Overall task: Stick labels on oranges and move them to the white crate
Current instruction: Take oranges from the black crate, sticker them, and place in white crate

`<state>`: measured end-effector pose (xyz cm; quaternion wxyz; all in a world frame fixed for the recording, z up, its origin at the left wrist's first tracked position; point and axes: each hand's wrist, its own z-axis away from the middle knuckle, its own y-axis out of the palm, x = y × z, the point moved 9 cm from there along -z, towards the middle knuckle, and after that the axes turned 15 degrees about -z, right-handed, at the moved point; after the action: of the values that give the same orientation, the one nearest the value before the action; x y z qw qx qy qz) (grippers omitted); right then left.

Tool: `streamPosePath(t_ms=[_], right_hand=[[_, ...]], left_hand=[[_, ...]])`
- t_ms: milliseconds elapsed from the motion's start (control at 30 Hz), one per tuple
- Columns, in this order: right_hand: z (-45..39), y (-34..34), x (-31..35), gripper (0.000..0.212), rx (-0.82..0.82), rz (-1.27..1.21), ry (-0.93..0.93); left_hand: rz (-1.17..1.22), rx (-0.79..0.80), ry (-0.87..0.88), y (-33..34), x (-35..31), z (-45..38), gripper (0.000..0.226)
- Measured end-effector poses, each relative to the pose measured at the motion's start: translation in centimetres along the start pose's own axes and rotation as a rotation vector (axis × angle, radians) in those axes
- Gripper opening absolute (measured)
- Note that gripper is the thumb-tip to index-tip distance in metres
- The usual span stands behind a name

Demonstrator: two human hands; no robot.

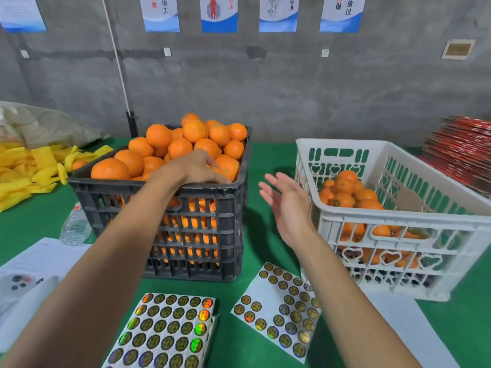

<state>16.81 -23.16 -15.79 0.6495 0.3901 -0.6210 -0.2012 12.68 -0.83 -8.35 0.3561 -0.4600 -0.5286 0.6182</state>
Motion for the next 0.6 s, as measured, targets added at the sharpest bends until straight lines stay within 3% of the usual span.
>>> streamPosePath(t_ms=[67,233,333,433,500,600], right_hand=[[1.2,-2.3,-1.7,0.028,-0.003,0.195,-0.002],[3.6,-8.3,-4.4,0.025,0.083,0.769,0.027],[5.0,-10.3,-6.5,0.017,0.283,1.225,0.092],[5.7,-12.1,-8.7,0.029,0.449,1.581,0.105],[5.5,-12.9,-8.7,0.045,0.469,1.601,0.073],[5.4,-13.5,-8.6,0.049,0.492,1.504,0.064]], left_hand=[[0.040,-0.059,0.031,-0.3,-0.6,0.8,0.066],[0.108,-0.024,0.082,0.0,-1.6,2.0,0.050],[0.126,-0.024,0.093,0.1,-1.7,2.1,0.042],[0.128,-0.011,0.109,0.3,-1.6,1.9,0.033],[0.143,0.003,0.113,0.5,-1.5,1.7,0.030],[0.143,0.006,0.105,0.7,-1.2,1.3,0.031]])
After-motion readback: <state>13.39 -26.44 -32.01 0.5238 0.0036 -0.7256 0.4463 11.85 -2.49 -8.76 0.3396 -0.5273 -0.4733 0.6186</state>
